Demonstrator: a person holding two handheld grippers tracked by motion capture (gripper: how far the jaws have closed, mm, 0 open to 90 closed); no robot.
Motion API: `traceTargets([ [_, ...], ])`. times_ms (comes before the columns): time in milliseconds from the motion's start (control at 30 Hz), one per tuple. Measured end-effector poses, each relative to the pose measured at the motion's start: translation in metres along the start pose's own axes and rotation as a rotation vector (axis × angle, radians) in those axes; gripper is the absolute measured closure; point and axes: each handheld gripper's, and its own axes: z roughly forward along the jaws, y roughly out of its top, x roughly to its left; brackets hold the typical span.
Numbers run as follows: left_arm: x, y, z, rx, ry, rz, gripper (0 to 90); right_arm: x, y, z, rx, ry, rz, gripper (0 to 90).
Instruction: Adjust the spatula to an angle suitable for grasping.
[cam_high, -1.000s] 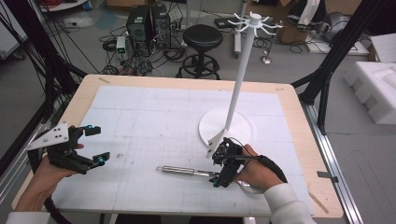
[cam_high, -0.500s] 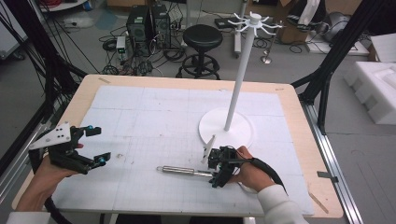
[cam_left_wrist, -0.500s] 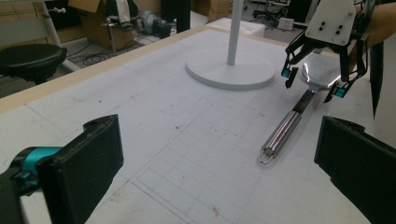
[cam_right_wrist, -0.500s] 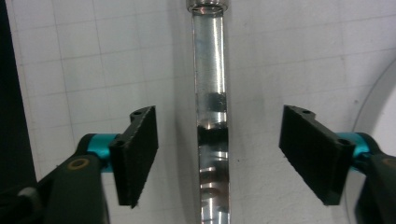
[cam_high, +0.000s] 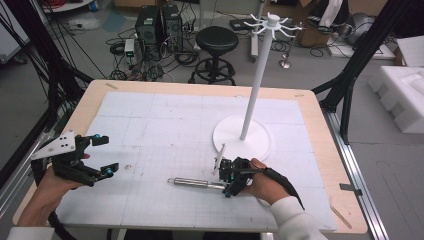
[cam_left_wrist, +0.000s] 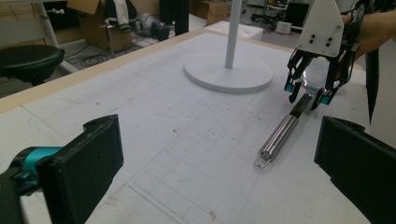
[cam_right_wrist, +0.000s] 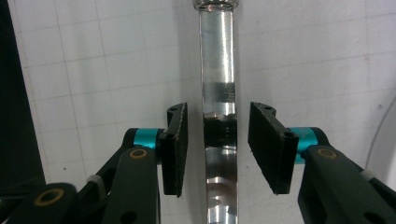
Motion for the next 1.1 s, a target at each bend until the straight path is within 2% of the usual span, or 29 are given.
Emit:
traceTargets([
  [67, 0.0, 0.0, 0.0, 0.0, -0.001, 0.001, 1.7, 0.0, 0.001, 0.001, 0.014, 0.002, -0.005, 66.3],
  [167, 0.0, 0.0, 0.0, 0.001, 0.001, -0.003, 1.7, -0.001, 0.002, 0.002, 0.025, 0.011, -0.011, 73.0],
  [533, 0.0, 0.0, 0.0, 0.006, 0.004, -0.002, 1.7, -0.003, 0.003, 0.001, 0.033, 0.024, -0.047, 75.2],
  [633, 0.001, -0.001, 0.0, 0.008, 0.005, -0.002, 1.7, -0.002, 0.001, -0.003, 0.013, 0.026, -0.046, 75.3],
  [700, 0.001, -0.001, 0.001, 0.009, 0.006, -0.002, 1.7, -0.003, -0.002, -0.007, -0.001, 0.016, -0.055, 75.3],
  [733, 0.001, -0.001, 0.001, 0.01, 0.005, -0.003, 1.7, -0.002, -0.003, -0.009, 0.013, 0.016, -0.029, 75.4],
  [767, 0.0, -0.001, 0.001, 0.01, 0.006, -0.003, 1.7, -0.003, -0.005, -0.011, 0.006, 0.009, -0.045, 75.4],
  [800, 0.0, -0.001, 0.001, 0.01, 0.006, -0.002, 1.7, -0.002, -0.006, -0.013, 0.013, 0.012, -0.032, 75.4],
  [833, 0.0, -0.001, 0.001, 0.012, 0.007, -0.002, 1.7, -0.004, -0.008, -0.014, 0.004, 0.005, -0.053, 75.4],
  [900, 0.0, -0.001, 0.002, 0.011, 0.008, -0.005, 1.7, -0.002, -0.01, -0.017, 0.01, 0.0, -0.032, 75.5],
  [1067, 0.0, -0.001, 0.002, 0.017, 0.006, -0.002, 1.7, -0.004, -0.015, -0.025, 0.011, -0.014, -0.055, 75.5],
  [1100, 0.0, -0.002, 0.002, 0.019, 0.007, -0.003, 1.7, -0.003, -0.015, -0.028, 0.014, -0.019, -0.048, 75.6],
])
